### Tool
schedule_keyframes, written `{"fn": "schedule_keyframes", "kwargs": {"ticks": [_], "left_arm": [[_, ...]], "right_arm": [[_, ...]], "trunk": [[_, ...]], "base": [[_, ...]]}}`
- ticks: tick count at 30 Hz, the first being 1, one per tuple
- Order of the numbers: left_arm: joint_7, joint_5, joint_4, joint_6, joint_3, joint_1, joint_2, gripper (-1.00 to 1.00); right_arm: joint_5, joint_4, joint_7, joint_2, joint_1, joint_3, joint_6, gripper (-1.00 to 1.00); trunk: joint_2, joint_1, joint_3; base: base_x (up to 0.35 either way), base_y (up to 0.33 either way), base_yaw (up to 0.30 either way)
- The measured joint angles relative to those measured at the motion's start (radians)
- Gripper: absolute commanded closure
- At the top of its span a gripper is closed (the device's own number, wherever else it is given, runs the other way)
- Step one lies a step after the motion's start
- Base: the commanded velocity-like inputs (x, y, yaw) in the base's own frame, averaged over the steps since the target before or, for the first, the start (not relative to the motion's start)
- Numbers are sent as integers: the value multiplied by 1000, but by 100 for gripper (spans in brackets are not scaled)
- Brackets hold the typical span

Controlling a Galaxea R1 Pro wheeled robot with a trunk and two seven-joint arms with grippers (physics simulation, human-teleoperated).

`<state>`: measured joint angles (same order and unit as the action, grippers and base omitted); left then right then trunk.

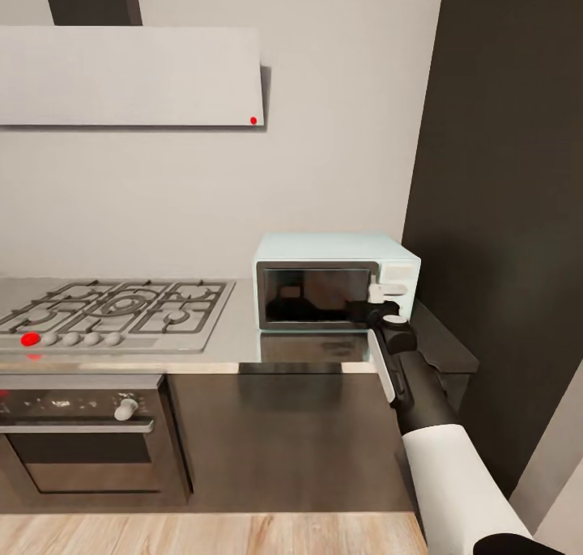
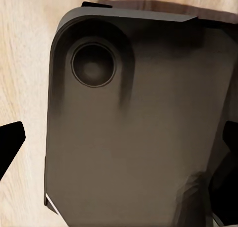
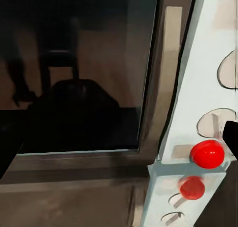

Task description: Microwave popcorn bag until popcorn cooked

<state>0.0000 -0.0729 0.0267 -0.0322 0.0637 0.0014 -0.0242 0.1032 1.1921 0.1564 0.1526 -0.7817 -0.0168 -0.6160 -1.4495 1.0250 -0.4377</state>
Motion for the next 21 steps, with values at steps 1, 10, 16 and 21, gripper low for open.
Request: {"fn": "schedule_keyframes", "kwargs": {"ticks": [1, 10, 16, 21], "left_arm": [[0, 0, 0, 0, 0, 0, 0, -100], [0, 0, 0, 0, 0, 0, -1, -100], [0, 0, 0, 0, -1, 0, 0, -100], [0, 0, 0, 0, -2, 0, 0, -100]], "right_arm": [[0, -1, 1, -3, 0, 0, 1, -100], [-9, -16, 2, -49, 0, 2, 9, -100], [-12, -16, -9, -49, 0, 1, 8, -100], [-13, -16, -10, -50, 0, 1, 8, -100]], "trunk": [[0, 0, 0], [0, 0, 0], [0, 0, 0], [0, 0, 0]], "base": [[0, 0, 0], [71, 0, 0], [47, 0, 0], [106, 0, 0]]}}
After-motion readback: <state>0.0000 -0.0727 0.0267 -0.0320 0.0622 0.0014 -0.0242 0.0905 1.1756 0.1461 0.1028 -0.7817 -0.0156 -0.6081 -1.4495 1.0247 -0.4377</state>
